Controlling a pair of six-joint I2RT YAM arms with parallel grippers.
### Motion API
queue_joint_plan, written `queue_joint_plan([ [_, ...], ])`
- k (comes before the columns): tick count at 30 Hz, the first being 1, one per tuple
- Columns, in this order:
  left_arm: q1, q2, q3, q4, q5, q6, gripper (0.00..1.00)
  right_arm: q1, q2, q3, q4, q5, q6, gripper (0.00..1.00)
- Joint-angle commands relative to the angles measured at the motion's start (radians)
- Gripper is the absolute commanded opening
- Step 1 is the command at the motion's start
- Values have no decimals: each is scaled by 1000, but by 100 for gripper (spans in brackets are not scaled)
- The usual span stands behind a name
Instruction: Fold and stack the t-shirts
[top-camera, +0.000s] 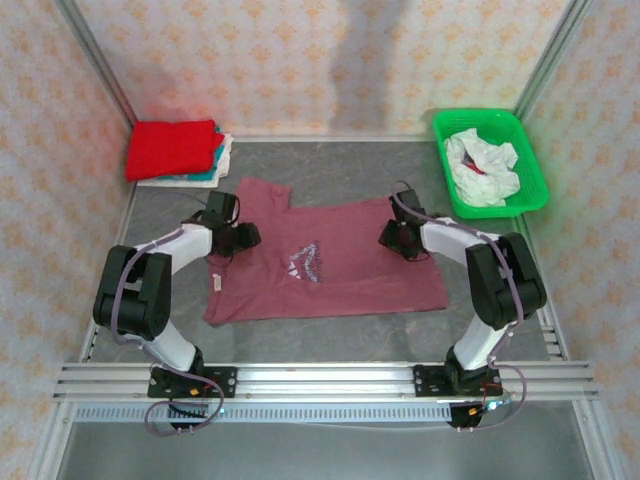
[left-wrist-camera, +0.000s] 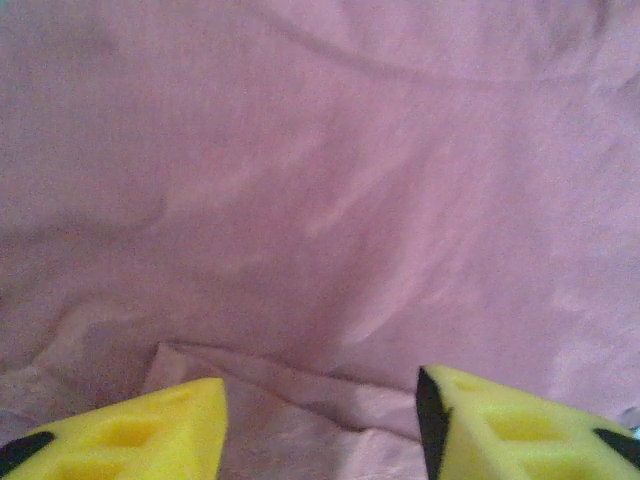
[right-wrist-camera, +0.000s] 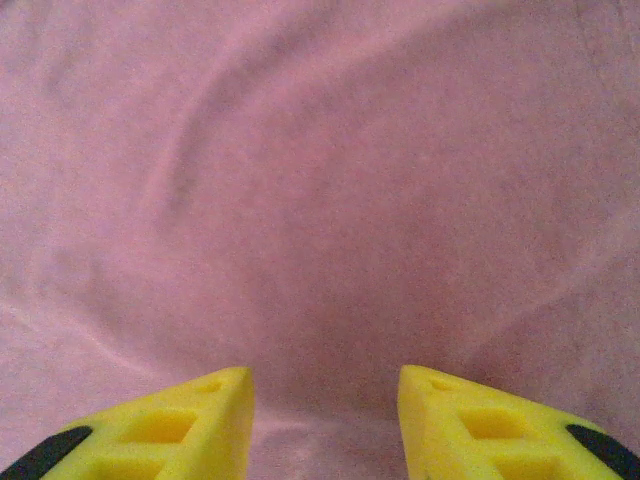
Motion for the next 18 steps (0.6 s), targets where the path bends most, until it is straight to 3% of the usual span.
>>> queue_joint_plan([
  [1, 4, 12, 187, -79, -72, 57, 76, 4, -57, 108, -30, 24, -14, 44],
  [3, 12, 63, 304, -117, -99, 81, 100, 5, -52, 152, -25, 35, -42, 45],
  [10, 40, 383, 740, -315, -154, 145, 100, 3, -57, 205, -3, 51, -117, 49],
  [18, 67, 622, 1002, -399, -199, 124, 94, -3, -145, 120, -2, 85, -162, 52],
])
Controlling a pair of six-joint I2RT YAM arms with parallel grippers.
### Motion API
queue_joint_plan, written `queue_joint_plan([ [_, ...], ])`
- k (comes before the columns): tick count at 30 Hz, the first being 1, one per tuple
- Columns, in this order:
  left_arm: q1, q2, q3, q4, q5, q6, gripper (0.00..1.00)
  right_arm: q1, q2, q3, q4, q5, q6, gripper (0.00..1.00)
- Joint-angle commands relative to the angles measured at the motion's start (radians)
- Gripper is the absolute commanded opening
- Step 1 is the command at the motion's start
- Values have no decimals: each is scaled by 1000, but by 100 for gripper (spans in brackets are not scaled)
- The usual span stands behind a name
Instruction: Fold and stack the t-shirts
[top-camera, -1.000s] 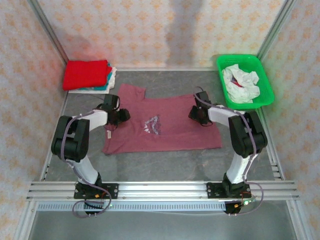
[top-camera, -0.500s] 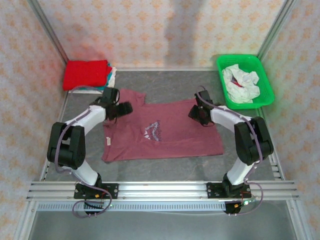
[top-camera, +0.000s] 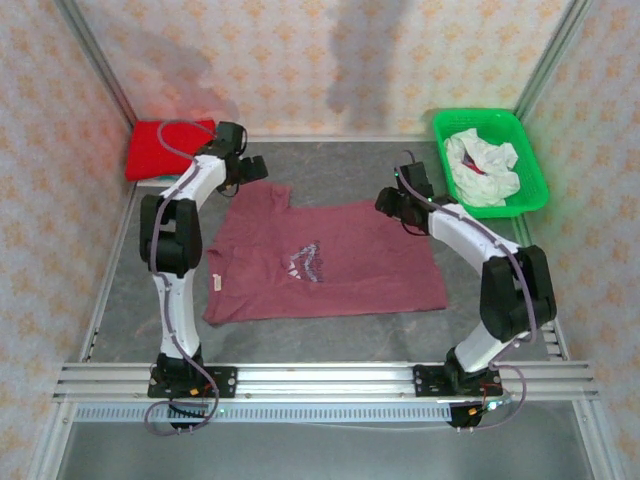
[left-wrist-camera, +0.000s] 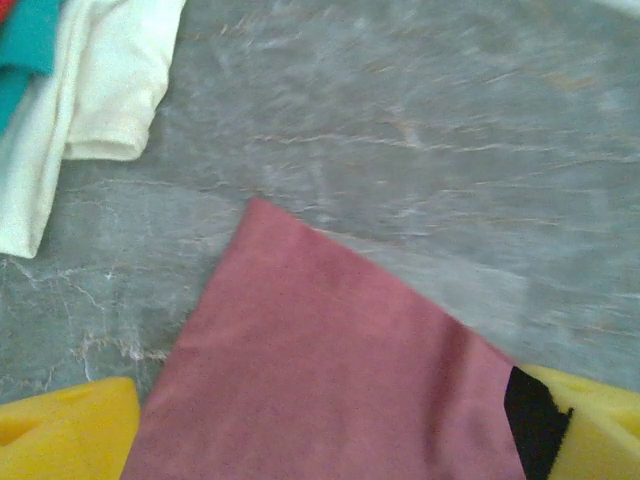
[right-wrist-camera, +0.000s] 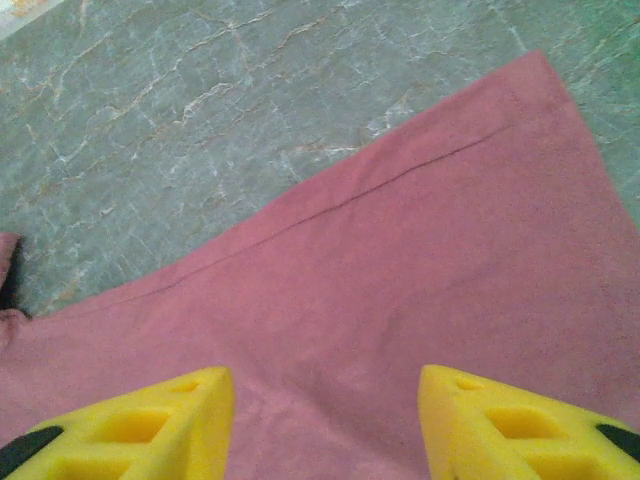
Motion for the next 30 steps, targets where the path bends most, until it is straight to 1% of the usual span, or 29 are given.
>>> queue_joint_plan([
  [1, 10, 63, 122, -116, -57, 12, 92, -6, -55, -40, -11, 47, -43, 52],
  [6, 11, 170, 231, -159, -66, 4, 87, -18, -83, -76, -17, 55, -49, 52],
  [13, 17, 282, 368, -210, -88, 21, 86, -24, -106, -101, -12, 55, -53, 51],
  [17, 24, 338, 451, -256, -64, 17, 83, -23, -112, -109, -12, 55, -56, 51],
  [19, 24, 346, 459, -251, -46, 20, 77, -24, -114, -112, -12, 59, -60, 51],
  [23, 25, 351, 455, -254, -16, 26, 50, -26, -117, -106, -23, 63, -60, 51],
  [24, 24, 349, 449, -253, -13, 27, 44, -26, -122, -106, -21, 63, -62, 51],
  [26, 24, 342, 438, -242, -8, 27, 40, -27, -125, -105, -17, 69, -62, 51],
  [28, 24, 339, 440, -242, -3, 33, 27, -29, -122, -97, -17, 67, -65, 51],
  [30, 24, 329, 442, -241, -8, 38, 21, -31, -114, -86, -17, 68, -68, 51],
])
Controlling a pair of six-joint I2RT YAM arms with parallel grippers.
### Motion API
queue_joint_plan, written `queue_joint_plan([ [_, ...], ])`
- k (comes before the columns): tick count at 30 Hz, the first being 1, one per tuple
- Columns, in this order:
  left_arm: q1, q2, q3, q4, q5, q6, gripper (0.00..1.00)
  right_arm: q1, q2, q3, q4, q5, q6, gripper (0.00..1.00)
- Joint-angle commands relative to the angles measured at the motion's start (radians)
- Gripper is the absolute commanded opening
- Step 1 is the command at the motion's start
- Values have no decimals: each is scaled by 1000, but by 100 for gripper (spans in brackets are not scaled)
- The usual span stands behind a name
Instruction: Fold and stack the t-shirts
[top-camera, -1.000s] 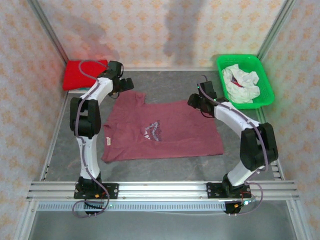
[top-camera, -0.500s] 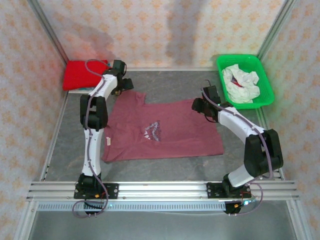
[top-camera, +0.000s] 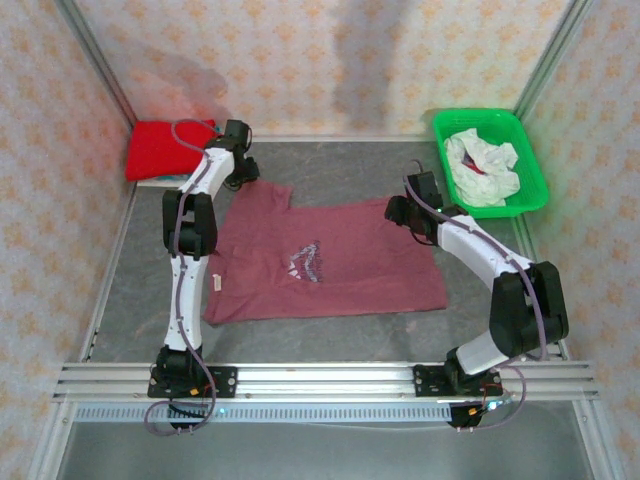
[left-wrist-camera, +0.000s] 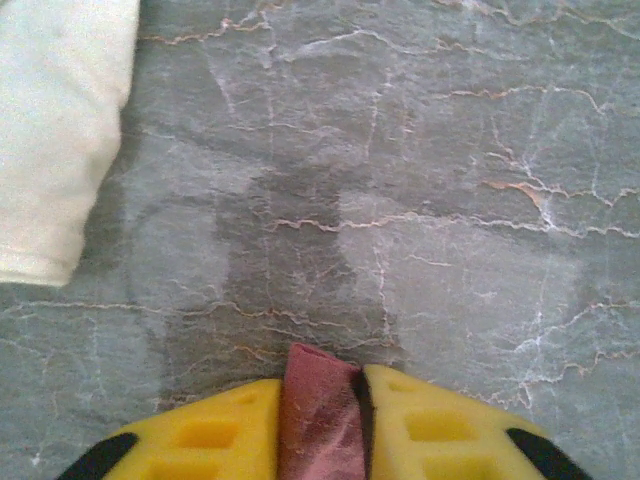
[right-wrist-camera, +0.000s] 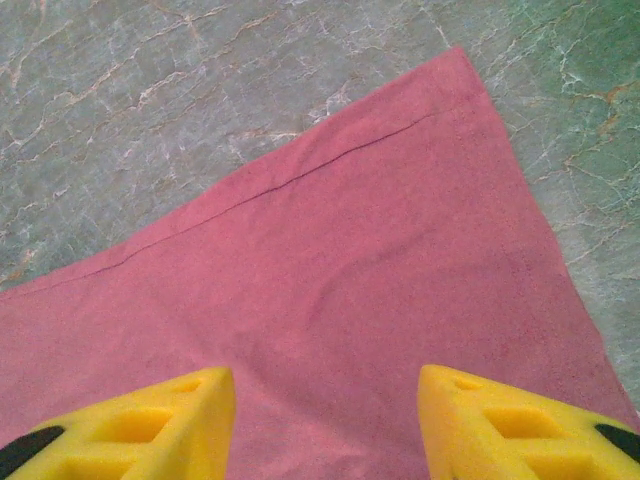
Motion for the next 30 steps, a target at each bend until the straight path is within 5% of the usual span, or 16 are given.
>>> queue_joint_plan([
  [1, 5, -8, 12, -28, 7, 15, 17, -8, -15, 17, -13, 33, -21, 51],
  [8, 3, -63, 14, -24, 0, 32, 0, -26, 97, 129, -45, 39, -50, 51],
  [17, -13, -183, -78, 37, 13, 54, 0, -92, 361, 388, -152, 9, -69, 51],
  [30, -19, -394, -379, 197, 23, 78, 0, -120, 692, 766, -367, 174, -75, 51],
])
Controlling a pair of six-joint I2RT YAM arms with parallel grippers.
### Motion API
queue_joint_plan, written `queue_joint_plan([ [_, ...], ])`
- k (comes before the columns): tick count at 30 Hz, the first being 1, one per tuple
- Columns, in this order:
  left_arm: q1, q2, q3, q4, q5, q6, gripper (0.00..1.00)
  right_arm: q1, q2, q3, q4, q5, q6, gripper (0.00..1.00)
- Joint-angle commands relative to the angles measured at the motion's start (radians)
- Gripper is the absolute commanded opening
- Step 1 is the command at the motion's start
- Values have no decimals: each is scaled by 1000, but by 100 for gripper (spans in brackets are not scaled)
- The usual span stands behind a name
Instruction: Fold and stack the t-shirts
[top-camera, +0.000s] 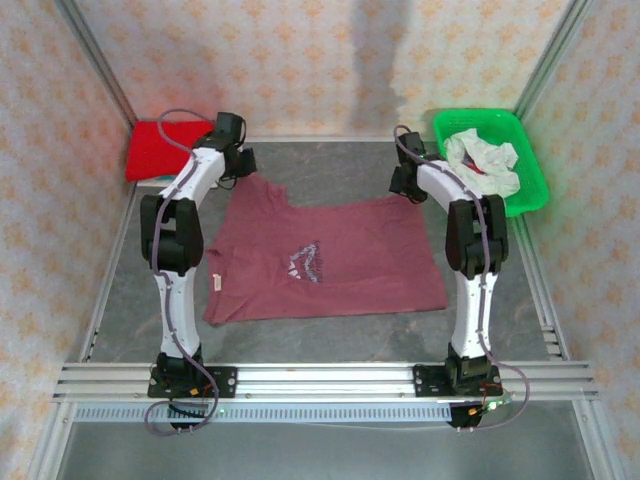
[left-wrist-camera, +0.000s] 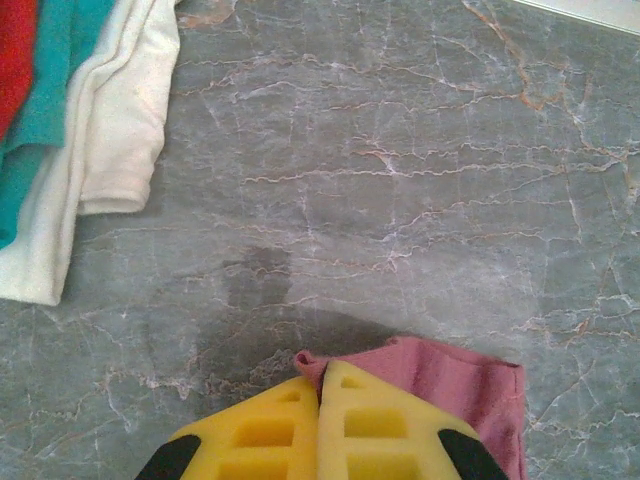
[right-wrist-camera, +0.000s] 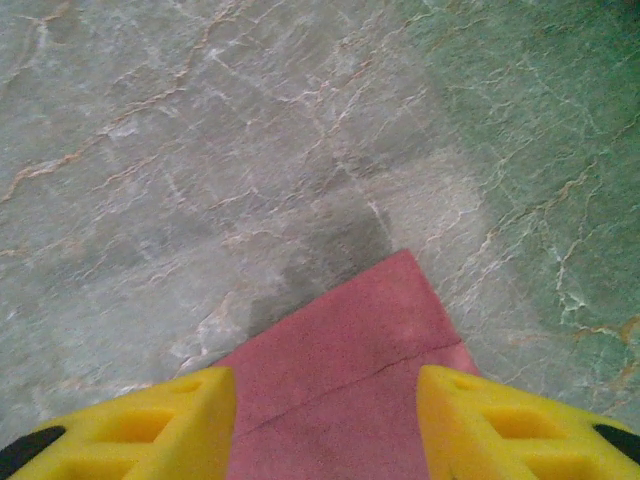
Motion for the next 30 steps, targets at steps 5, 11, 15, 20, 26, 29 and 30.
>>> queue_joint_plan([
  [5, -2, -81, -65, 63, 3, 18, 0, -17, 150, 218, -165, 44, 5, 53],
  [11, -2, -86, -90, 80, 15, 12, 0, -17, 259, 373, -245, 50, 19, 54],
  [15, -2, -110, -127, 105, 22, 1, 0, -18, 288, 406, -262, 75, 25, 55],
  [20, -5, -142, -160, 123, 21, -8, 0, -19, 319, 436, -294, 81, 30, 51],
  [26, -5, -142, -160, 129, 10, -17, 0, -18, 307, 403, -268, 62, 44, 25],
  [29, -5, -122, -133, 114, -4, -13, 0, -17, 280, 376, -239, 67, 50, 16],
  [30, -5, -115, -121, 109, -7, -12, 0, -17, 270, 373, -232, 66, 51, 12],
])
